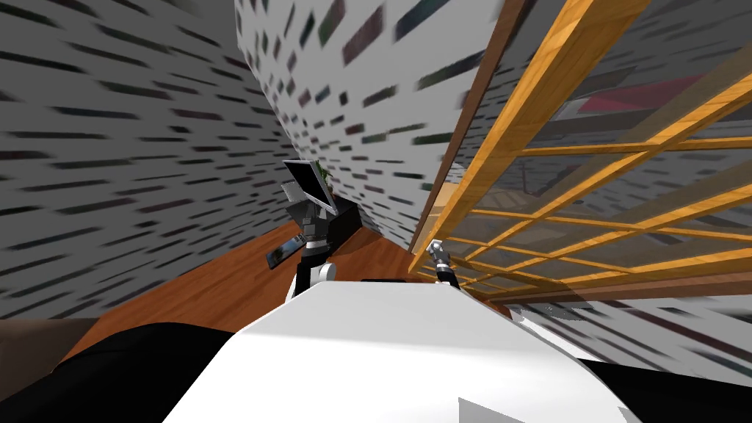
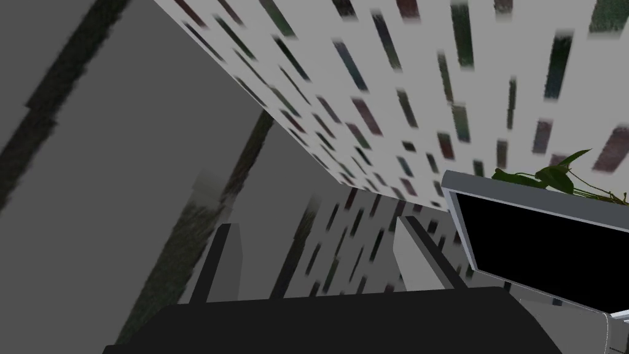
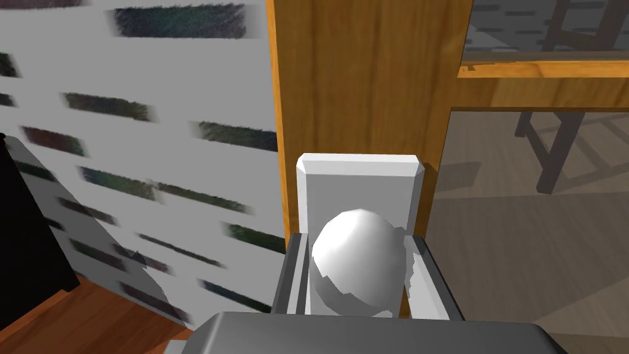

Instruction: Pull the door open

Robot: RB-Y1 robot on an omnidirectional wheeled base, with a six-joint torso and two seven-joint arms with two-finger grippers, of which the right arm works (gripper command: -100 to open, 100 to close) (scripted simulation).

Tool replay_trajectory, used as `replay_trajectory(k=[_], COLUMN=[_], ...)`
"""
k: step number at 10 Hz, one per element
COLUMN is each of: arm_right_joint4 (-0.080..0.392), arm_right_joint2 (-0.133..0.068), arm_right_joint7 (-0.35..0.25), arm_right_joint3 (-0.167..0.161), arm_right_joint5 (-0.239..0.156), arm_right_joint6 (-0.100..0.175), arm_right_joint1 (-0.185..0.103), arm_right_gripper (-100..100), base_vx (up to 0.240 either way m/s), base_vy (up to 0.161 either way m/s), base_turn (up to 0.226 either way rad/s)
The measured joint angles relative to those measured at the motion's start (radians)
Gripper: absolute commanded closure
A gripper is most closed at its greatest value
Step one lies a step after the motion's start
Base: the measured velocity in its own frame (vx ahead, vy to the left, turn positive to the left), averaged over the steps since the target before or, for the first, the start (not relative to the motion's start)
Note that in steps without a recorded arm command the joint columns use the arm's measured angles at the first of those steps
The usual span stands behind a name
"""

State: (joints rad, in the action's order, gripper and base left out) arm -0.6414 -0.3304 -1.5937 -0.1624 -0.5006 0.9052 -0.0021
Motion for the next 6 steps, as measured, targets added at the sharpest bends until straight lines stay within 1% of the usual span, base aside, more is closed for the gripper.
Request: replay_trajectory(k=[2, 3, 4, 6], arm_right_joint4=[-0.018, -0.017, -0.015, -0.031], arm_right_joint2=[-0.023, -0.031, -0.030, -0.044], arm_right_joint7=[-0.033, -0.049, -0.052, -0.068], arm_right_joint3=[-0.034, -0.048, -0.052, -0.073], arm_right_joint5=[0.017, 0.025, 0.027, 0.039], arm_right_joint6=[0.008, 0.014, 0.013, 0.019], arm_right_joint1=[0.018, 0.021, 0.025, 0.038], arm_right_gripper=[100, 100, 100, 100], base_vx=[-0.263, -0.115, -0.157, -0.198], base_vy=[-0.031, -0.001, -0.035, -0.026], base_turn=[0.089, 0.015, 0.048, 0.060])
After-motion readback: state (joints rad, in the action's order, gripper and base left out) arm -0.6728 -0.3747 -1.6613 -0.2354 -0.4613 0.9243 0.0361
